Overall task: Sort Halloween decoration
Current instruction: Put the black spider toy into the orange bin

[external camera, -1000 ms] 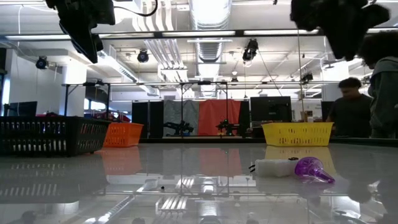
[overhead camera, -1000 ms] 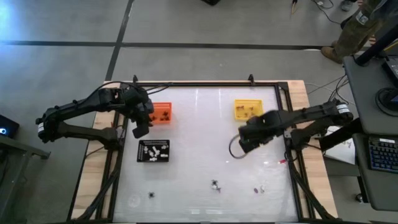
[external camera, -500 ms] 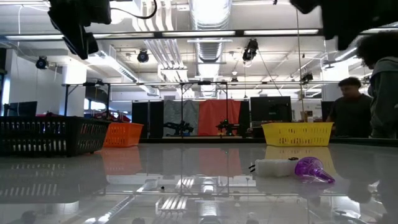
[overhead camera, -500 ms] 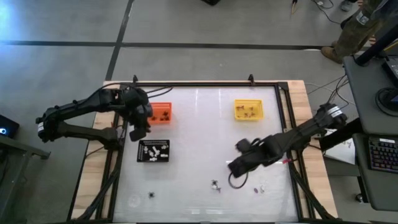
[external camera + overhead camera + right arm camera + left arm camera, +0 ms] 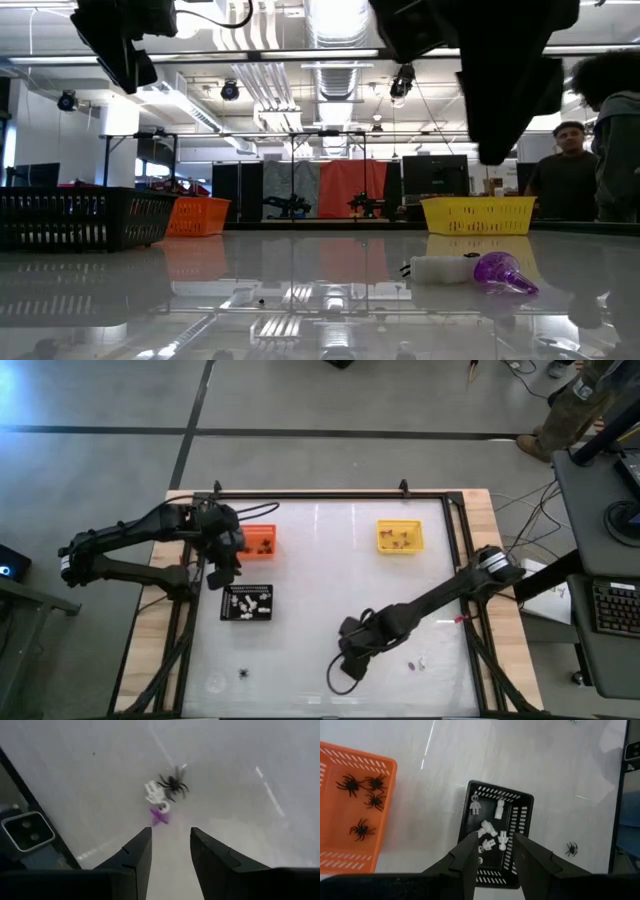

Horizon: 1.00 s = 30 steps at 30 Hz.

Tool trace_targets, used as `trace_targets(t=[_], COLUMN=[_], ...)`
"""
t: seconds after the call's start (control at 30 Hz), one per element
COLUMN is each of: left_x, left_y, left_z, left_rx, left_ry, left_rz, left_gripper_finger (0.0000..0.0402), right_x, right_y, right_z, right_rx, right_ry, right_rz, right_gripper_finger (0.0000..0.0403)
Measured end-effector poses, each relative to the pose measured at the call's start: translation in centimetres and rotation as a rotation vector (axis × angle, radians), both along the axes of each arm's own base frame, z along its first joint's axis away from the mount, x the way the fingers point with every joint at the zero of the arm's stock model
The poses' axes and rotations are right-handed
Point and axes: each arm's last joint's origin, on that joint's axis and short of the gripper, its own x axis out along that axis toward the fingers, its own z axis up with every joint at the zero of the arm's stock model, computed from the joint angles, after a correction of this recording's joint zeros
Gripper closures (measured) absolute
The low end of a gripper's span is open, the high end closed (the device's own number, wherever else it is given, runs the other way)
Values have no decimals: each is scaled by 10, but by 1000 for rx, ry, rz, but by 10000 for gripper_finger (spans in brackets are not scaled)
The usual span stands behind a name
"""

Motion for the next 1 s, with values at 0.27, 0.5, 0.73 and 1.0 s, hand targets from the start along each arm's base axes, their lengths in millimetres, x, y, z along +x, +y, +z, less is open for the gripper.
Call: trace_targets(t=[0.27,0.5,0.73,1.0], left_x=[-2,-2,-3,-3], left_y=[-1,-1,-1,-1], left_z=[-1,-1,-1,-1], left_rx=[-7,-7,-8,-13], left_ry=[27,26,28,30], left_rz=[-2,-2,-2,9], left_gripper_finger=[299,299,299,299], right_x=[16,23,29,30], right_y=[9,12,13,11], right_z=[-14,-32,-47,-59], right_rx=[-41,-66,-92,-110], right_ry=[-13,-44,-58,-35], right_rz=[136,232,309,342], right_gripper_finger=[280,280,280,280])
